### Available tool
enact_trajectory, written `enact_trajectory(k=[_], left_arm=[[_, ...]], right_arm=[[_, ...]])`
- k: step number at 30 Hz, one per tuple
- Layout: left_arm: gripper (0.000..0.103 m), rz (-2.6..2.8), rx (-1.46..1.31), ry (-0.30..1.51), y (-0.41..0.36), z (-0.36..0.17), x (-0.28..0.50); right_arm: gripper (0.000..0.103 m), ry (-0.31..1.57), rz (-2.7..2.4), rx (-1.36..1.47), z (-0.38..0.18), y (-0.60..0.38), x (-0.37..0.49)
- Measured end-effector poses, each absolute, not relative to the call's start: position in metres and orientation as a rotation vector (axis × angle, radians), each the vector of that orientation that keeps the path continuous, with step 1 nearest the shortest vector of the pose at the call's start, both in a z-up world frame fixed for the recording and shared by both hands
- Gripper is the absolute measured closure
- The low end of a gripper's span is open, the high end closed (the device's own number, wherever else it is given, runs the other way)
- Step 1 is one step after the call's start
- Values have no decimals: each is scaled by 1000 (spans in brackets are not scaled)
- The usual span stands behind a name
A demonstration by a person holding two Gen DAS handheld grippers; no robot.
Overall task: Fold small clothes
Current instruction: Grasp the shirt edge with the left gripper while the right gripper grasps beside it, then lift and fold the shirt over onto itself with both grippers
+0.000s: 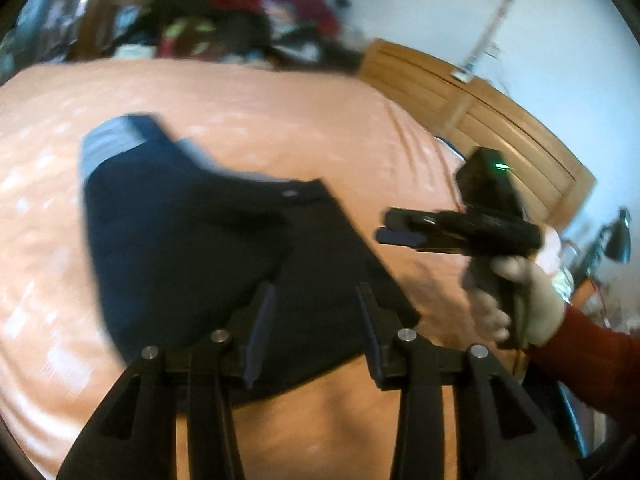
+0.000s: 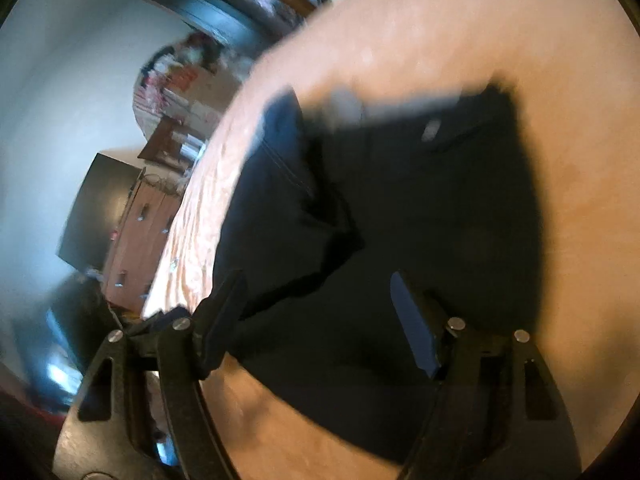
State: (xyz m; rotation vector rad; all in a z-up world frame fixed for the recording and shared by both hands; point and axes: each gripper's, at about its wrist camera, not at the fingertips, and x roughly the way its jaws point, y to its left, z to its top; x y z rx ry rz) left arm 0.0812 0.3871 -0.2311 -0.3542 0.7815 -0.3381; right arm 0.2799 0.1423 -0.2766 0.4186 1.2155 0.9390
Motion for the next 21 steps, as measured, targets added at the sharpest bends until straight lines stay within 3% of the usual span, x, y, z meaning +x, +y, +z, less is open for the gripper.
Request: enact_trajectory(k=[6, 9, 10, 11, 12, 18, 21], left_arm=[[62, -310, -376, 773, 411, -235, 79], [62, -282, -409, 753, 432, -235, 81], [62, -267, -421, 744, 436, -233, 84], [62, -257, -424, 737, 442, -232, 84], [62, -247, -428, 726, 446, -230, 87], [62, -215, -374, 651, 473, -203, 116], [56, -232, -323, 658, 466, -198, 145]], right_arm=[[30, 1261, 953, 451, -296, 185, 290], [39, 1265, 944, 459, -299, 196, 294], [55, 1270, 943, 462, -300, 199, 295], [94, 1276, 944, 454, -303, 205, 292], [100, 1273, 940, 437, -302, 207, 291], [102, 980, 939, 515, -216, 124, 249], [102, 952, 872, 502, -216, 70, 212]])
